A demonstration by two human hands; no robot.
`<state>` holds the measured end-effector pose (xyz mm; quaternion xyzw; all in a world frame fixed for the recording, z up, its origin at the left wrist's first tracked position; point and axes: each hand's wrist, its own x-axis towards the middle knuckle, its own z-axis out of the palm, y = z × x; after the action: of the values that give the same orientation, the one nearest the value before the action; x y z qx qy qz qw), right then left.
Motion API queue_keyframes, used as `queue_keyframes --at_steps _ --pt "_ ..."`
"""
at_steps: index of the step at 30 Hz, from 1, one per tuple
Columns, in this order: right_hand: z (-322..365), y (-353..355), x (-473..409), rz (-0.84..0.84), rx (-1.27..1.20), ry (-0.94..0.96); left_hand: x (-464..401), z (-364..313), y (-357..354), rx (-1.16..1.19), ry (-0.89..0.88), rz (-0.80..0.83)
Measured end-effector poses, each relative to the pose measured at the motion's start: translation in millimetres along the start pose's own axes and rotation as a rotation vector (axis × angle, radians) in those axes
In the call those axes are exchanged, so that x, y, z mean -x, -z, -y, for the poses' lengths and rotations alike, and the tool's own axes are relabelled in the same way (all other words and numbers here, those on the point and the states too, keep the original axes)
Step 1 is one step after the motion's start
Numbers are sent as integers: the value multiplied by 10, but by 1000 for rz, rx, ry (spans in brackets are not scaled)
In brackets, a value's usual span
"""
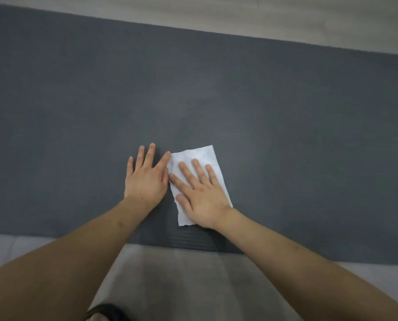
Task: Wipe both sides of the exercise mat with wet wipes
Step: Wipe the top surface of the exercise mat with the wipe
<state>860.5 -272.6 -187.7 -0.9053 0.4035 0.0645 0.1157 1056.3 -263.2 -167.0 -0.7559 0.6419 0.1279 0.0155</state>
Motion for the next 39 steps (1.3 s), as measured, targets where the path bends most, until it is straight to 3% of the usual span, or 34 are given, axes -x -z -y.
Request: queue_keyframes --at_steps 6,9,13,19,24,28,31,34,39 --pt "77 -99 171 1 71 275 299 357 -7 17 64 -3" --pt "-263 -76 371 17 110 268 345 236 -56 24 47 -9" --pt "-938 9 758 11 79 38 295 -154 -124 25 -59 0" --pt "-1880 51 1591 -61 -43 -510 57 -974 -234 16 -193 2" --pt "-2174 -24 2167 -107 -123 -823 -98 -1517 -319 5 -344 18" --pt "-2070 -135 2327 -91 -142 -923 -147 -1640 -342 -21 -355 52" --pt "-1797 -180 2238 -90 -121 -869 -175 -1491 -341 1 -389 -15" --pt "-1446 -183 1929 -77 -70 -697 -234 -1260 -331 17 -400 -54" --pt "-778 -137 1038 -70 -41 -436 -267 -679 -214 19 -223 -95"
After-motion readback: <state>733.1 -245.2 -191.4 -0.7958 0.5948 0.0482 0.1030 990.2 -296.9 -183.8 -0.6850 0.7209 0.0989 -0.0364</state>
